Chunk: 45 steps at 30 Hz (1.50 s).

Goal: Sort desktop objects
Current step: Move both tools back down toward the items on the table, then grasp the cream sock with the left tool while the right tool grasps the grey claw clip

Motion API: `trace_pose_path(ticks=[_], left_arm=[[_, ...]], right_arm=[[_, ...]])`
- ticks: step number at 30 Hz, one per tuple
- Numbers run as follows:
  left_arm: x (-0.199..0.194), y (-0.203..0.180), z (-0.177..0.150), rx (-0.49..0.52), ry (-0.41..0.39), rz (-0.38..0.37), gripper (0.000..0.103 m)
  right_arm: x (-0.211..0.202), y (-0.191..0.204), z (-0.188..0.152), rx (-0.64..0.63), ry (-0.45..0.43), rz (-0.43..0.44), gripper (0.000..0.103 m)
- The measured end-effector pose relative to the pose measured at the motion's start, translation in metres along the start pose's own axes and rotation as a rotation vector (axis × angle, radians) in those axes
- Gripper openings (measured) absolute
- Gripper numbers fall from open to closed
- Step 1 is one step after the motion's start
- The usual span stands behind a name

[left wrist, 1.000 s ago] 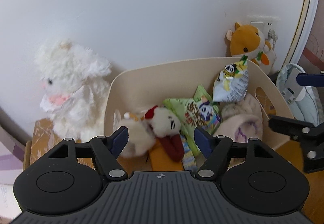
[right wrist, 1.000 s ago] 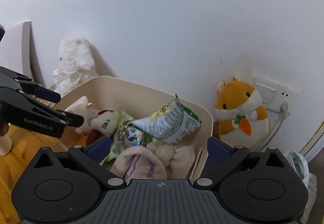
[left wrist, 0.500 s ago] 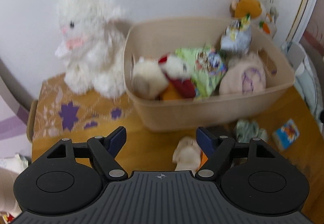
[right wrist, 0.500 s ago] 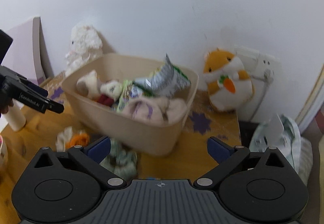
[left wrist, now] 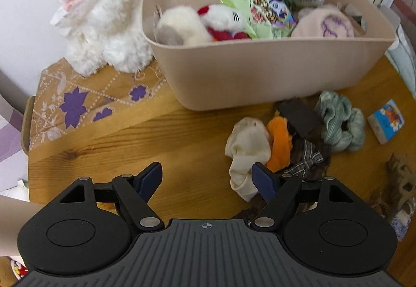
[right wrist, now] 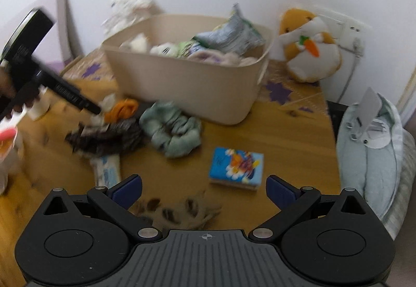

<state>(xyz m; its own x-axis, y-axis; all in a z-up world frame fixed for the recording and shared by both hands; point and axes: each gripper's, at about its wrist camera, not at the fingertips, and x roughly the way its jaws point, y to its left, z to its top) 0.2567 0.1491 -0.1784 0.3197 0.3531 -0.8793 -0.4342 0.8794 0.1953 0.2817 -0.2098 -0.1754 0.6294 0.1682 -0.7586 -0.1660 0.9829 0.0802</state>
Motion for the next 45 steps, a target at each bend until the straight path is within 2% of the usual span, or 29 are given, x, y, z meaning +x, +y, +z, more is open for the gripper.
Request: trace_pose_path(ticks=[5, 10, 13, 17, 21, 27, 28, 32, 34, 36, 40, 45], left_arm=[[0.012, -0.003, 0.0, 0.005, 0.023, -0.002, 0.077], [0.019, -0.006, 0.001, 0.008, 0.033, -0.004, 0.077], [0.023, -0.008, 0.002, 0.01, 0.04, -0.008, 0.077], [0.03, -0.01, 0.002, 0.012, 0.053, -0.014, 0.077], [0.033, -0.012, 0.003, 0.016, 0.049, -0.021, 0.077], [0.037, -0.013, 0.004, 0.011, 0.04, -0.036, 0.077], [0.037, -0.013, 0.004, 0.009, 0.038, -0.039, 0.075], [0.035, -0.014, 0.005, 0.004, 0.025, -0.087, 0.053], [0.034, -0.015, 0.007, 0.003, 0.023, -0.104, 0.034], [0.033, -0.016, 0.008, 0.003, 0.02, -0.105, 0.021], [0.029, -0.013, 0.007, -0.008, 0.007, -0.092, 0.016], [0.018, -0.004, 0.004, -0.019, -0.016, -0.083, 0.014]], right_arm=[[0.012, 0.005, -0.009, -0.063, 0.052, 0.02, 0.097], [0.025, -0.004, -0.015, -0.048, 0.098, 0.033, 0.097], [0.026, -0.007, -0.016, -0.041, 0.101, 0.073, 0.097], [0.028, -0.001, -0.017, -0.096, 0.11, 0.126, 0.097], [0.035, 0.005, -0.02, -0.158, 0.135, 0.122, 0.097], [0.048, -0.004, -0.017, -0.14, 0.142, 0.156, 0.093], [0.049, -0.005, -0.016, -0.131, 0.141, 0.169, 0.087], [0.051, -0.006, -0.013, -0.11, 0.135, 0.183, 0.084], [0.05, -0.007, -0.014, -0.101, 0.132, 0.184, 0.084], [0.048, -0.009, -0.014, -0.089, 0.126, 0.182, 0.084], [0.043, -0.013, -0.014, -0.064, 0.107, 0.17, 0.084], [0.036, -0.018, -0.015, -0.052, 0.089, 0.151, 0.084]])
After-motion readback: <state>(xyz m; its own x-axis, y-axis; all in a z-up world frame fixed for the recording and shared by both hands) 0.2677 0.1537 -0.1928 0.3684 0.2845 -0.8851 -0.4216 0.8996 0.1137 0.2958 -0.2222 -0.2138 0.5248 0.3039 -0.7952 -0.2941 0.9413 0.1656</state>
